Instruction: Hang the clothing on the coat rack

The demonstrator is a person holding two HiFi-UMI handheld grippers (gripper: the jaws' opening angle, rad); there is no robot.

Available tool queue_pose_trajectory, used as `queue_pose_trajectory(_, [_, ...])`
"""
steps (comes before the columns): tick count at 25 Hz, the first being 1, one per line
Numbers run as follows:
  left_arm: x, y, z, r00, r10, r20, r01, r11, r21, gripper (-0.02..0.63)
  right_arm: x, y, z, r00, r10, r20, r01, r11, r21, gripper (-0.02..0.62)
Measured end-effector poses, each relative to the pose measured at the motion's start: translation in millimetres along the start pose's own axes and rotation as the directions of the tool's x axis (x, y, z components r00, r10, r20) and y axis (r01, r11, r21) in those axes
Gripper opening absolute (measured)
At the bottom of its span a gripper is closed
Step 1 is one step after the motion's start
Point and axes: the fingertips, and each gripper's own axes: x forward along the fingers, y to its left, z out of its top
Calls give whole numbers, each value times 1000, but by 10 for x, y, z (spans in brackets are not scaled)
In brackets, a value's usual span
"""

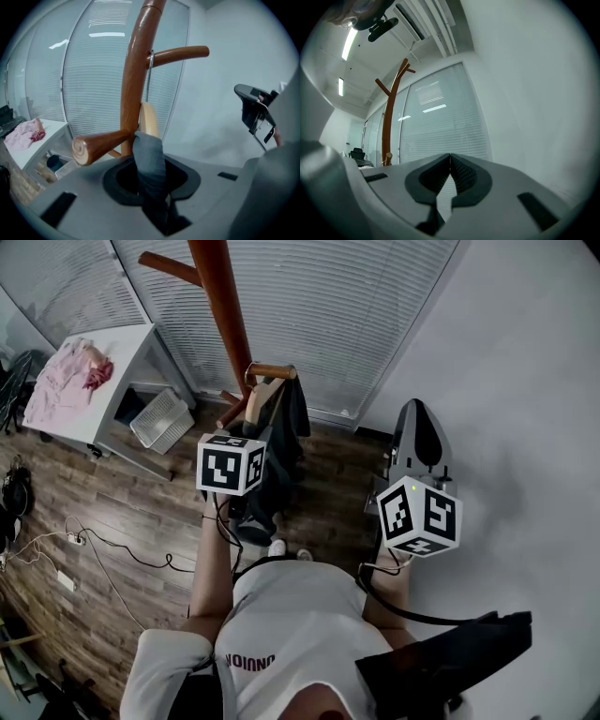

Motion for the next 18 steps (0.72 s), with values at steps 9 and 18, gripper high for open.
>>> queue_pose_trajectory(9, [-59, 65, 4, 998, 69, -3, -69, 995, 67, 106, 4, 53, 6, 1000, 22, 3, -22, 1000, -8, 20])
queue_pose_trajectory(18, [-323, 101, 291, 984, 112, 136, -116, 993, 16, 107, 34, 142, 29, 998, 61, 2, -61, 998, -17, 20])
